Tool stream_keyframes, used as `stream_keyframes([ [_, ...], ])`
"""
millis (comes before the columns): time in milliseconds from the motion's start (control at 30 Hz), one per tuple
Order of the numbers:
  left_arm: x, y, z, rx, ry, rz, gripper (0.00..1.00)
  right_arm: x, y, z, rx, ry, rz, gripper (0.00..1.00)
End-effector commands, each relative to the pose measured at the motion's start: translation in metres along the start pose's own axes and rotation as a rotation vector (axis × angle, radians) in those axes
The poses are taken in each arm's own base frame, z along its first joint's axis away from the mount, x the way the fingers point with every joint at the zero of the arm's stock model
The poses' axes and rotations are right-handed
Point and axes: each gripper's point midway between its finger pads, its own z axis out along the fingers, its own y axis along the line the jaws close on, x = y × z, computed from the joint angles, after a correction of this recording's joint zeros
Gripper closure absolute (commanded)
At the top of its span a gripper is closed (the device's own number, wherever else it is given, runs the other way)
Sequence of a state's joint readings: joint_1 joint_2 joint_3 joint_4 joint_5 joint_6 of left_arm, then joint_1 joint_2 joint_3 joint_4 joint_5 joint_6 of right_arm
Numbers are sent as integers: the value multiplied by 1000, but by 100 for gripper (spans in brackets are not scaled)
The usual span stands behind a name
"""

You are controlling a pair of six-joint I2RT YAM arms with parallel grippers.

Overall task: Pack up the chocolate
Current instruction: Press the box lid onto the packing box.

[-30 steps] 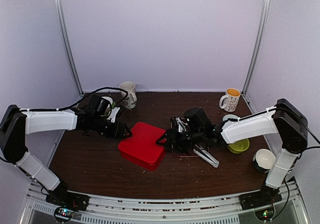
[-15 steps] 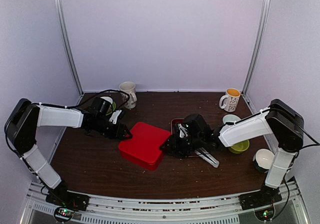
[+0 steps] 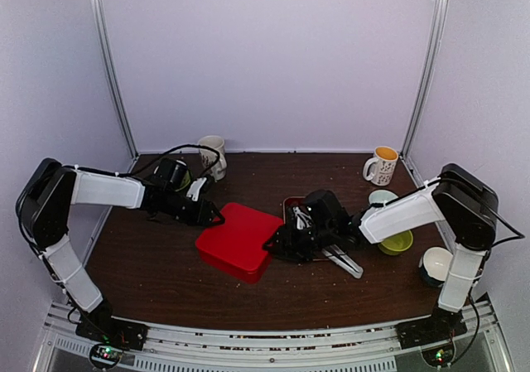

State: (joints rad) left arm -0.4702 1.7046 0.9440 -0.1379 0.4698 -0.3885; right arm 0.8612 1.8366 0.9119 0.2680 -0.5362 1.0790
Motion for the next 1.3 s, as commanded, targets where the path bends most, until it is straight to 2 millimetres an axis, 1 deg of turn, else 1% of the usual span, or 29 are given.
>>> stream_keyframes([
  [0, -1, 16, 2, -84, 11, 14, 49, -29, -20, -29, 95, -96, -33, 35],
  [133, -17, 14, -2, -92, -10, 33, 47, -52, -28, -42, 126, -144, -58, 34],
  [267, -30, 10, -6, -89, -32, 44, 47, -71, -21, -46, 113, -183, -110, 38],
  [433, -38, 8, -2, -71, -35, 46, 47, -85, -10, -33, 94, -154, -180, 45],
  [533, -39, 7, 2, -59, -29, 45, 47, -90, -2, -28, 72, -150, -194, 46],
  [600, -40, 8, 4, -56, -27, 43, 47, -90, -2, -25, 66, -141, -188, 46],
  [833, -34, 14, 17, -50, 5, 33, 48, -79, -32, -10, 134, -78, -116, 58],
  [967, -30, 18, 24, -56, 23, 24, 49, -69, -47, -5, 142, -56, -80, 70],
  [1133, -24, 24, 32, -56, 45, 13, 50, -52, -44, 4, 115, -9, -76, 79],
  [1233, -21, 25, 35, -52, 56, 8, 50, -41, -44, 7, 121, 12, -75, 81],
  [1267, -19, 26, 36, -53, 59, 6, 50, -37, -47, 8, 130, 16, -69, 82],
])
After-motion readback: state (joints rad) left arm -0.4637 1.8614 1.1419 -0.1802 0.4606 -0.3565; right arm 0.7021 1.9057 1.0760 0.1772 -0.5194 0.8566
